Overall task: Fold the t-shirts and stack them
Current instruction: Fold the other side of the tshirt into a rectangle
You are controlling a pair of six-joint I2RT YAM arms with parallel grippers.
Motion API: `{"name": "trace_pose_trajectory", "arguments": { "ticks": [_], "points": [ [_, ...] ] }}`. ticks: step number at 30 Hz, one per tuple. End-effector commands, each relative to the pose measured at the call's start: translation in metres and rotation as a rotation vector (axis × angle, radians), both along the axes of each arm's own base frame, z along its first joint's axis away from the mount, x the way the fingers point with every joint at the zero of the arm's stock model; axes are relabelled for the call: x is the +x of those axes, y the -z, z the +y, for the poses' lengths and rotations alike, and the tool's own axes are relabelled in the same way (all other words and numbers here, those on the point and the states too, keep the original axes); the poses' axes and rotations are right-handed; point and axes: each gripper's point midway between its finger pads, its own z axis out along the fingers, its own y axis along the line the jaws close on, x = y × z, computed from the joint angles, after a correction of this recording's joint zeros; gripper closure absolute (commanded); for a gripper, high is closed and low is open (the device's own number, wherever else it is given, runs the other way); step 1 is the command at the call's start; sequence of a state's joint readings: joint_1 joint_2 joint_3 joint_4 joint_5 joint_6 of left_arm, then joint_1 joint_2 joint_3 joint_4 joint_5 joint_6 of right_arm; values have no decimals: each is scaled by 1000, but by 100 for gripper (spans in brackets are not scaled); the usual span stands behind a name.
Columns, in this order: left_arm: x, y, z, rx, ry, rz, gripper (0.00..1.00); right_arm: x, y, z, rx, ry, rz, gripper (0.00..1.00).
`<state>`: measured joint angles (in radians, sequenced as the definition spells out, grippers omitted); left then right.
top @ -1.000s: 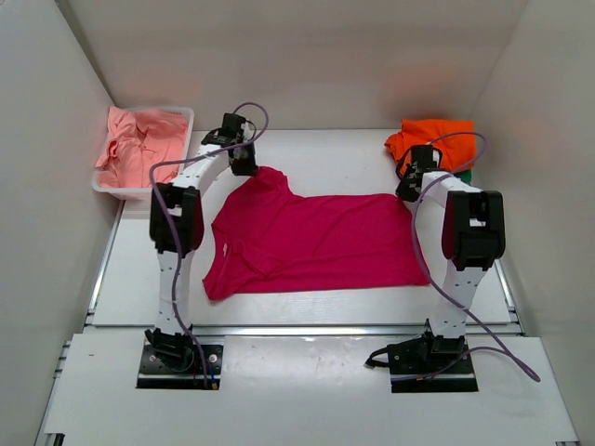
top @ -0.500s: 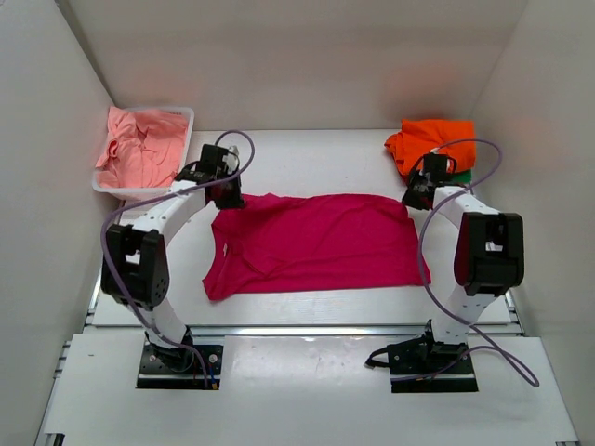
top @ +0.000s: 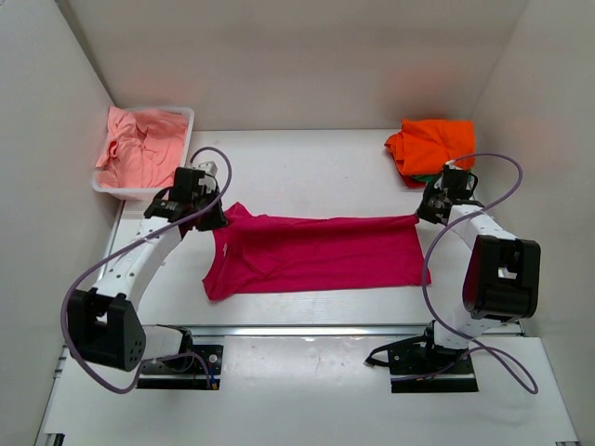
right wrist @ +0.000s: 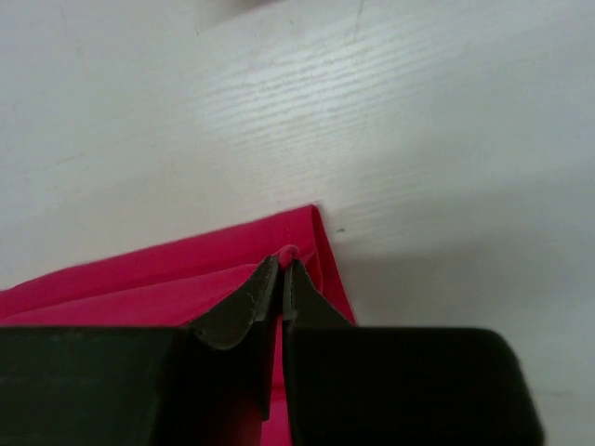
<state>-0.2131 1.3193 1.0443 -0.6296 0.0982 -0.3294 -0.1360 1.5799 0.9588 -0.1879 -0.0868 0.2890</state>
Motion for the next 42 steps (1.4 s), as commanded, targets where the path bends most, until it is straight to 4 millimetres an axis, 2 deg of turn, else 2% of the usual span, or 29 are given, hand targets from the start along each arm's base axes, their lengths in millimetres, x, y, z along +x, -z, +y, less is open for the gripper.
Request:
{"name": "trace_pose_trajectory", "arguments": {
  "ticks": [1, 4, 11, 15, 16, 18, 23, 32, 36, 38, 40, 42],
  "points": [
    [-24, 4, 4, -7, -7, 30, 100, -2, -11, -4, -26, -17, -49, 100],
    [-43, 10, 1, -12, 4, 59, 100, -11, -1, 0, -10, -31, -20, 100],
    [-76, 24, -8, -68, -13, 88, 100, -28, 7, 15, 26, -42, -7, 100],
    [-91, 34, -6, -77, -28, 109, 100, -37, 8, 12, 28, -23, 4, 100],
    [-89, 30, -3, -77, -34, 89, 100, -37, 9, 13, 30, -25, 2, 100],
    [-94, 35, 0, -82, -45, 98, 100, -42, 8, 11, 39, -11, 0, 100],
    [-103, 41, -2, -86, -30, 112, 100, -57, 16, 10, 44, 0, 33, 100],
    [-117, 46, 0, -93, -38, 138, 100, -66, 20, 6, 52, 33, 61, 100],
    [-127, 46, -3, -122, -48, 149, 100, -78, 25, -3, 58, 89, 139, 93],
    [-132, 44, -12, -153, -37, 140, 99, -84, 26, -5, 44, 106, 172, 91],
    [-135, 42, -19, -202, -41, 139, 98, -80, 20, -5, 30, 95, 166, 83],
    [-139, 42, -26, -234, -18, 142, 79, -77, 14, -6, 19, 101, 153, 68]
  ]
}}
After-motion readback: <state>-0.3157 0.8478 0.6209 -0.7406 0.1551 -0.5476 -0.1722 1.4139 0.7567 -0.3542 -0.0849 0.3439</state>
